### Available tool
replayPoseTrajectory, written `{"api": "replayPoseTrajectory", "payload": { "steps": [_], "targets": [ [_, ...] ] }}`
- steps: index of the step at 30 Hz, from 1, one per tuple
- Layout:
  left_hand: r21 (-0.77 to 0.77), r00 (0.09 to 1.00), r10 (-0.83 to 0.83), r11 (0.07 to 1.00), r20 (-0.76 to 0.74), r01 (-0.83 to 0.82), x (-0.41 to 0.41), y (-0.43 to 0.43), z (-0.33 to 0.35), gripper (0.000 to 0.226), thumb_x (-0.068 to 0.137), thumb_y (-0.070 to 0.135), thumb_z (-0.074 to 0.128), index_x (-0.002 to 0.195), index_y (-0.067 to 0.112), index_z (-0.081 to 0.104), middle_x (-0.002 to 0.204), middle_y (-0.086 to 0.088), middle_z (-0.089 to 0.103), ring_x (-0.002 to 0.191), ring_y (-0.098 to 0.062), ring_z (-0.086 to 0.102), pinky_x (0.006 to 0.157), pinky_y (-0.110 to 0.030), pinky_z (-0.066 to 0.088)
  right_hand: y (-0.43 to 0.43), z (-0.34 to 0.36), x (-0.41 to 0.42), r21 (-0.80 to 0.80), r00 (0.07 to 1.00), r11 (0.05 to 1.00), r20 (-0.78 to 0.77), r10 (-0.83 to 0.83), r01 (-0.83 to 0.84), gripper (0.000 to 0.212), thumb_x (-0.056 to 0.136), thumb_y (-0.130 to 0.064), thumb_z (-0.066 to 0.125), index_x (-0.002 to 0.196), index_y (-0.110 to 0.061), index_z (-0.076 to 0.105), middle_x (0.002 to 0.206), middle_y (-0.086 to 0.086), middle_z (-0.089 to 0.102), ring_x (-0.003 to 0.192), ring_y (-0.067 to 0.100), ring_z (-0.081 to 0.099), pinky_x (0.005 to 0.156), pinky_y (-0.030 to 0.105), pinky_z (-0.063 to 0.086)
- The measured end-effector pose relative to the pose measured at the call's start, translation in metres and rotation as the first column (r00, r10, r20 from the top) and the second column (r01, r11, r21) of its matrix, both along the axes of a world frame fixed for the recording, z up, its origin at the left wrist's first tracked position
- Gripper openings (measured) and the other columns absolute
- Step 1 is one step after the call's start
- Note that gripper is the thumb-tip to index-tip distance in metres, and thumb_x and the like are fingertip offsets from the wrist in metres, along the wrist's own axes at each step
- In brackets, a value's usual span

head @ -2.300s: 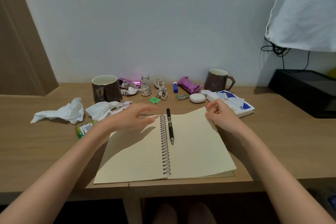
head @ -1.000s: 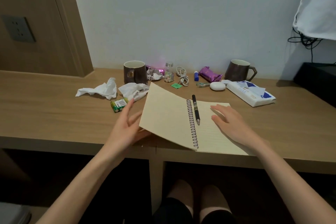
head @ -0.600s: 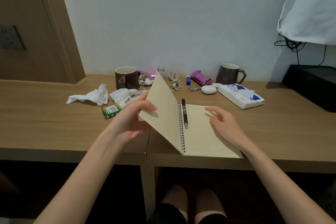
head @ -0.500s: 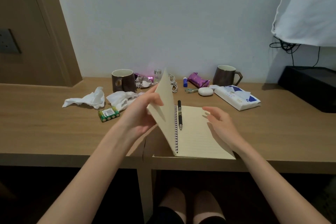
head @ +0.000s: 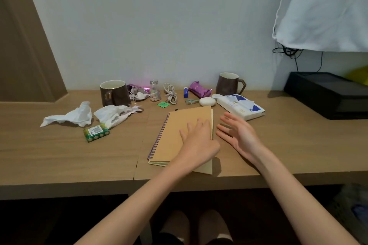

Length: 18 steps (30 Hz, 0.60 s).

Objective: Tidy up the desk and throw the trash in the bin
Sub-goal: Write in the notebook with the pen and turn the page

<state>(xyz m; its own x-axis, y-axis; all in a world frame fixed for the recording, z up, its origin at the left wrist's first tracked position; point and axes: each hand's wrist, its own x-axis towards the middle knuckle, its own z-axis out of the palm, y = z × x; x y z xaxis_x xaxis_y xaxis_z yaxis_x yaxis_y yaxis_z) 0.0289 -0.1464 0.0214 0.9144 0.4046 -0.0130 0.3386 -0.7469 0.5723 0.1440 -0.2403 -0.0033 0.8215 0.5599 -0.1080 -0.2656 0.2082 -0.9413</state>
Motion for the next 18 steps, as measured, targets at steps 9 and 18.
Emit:
{"api": "replayPoseTrajectory", "payload": {
  "steps": [9,18],
  "targets": [
    [0.195,0.995,-0.077,0.977,-0.07,0.089,-0.007,0.01,-0.014,0.057,0.094,0.05,0.037,0.139,0.015,0.044,0.158,-0.009,0.021,0.146,-0.033,0.011,0.119,-0.05,0.007,-0.004,0.003,-0.001,-0.093,0.994,0.996,0.104,0.01,0.0,0.036,0.1,-0.01,0.042,0.136,-0.011,0.046,0.141,0.013,0.049,0.126,0.032,0.051,0.107,0.041,0.041],
    [0.164,0.996,-0.059,0.984,-0.071,0.07,-0.012,0.099,-0.01,0.05,0.089,0.054,0.05,0.137,0.044,0.041,0.158,-0.006,0.021,0.144,-0.027,0.021,0.115,-0.048,0.025,0.019,0.009,-0.034,-0.542,0.742,0.839,0.582,0.333,0.05,0.042,0.101,-0.029,0.042,0.142,-0.028,0.041,0.148,-0.003,0.039,0.136,0.013,0.034,0.107,0.03,0.03]
  ]
}}
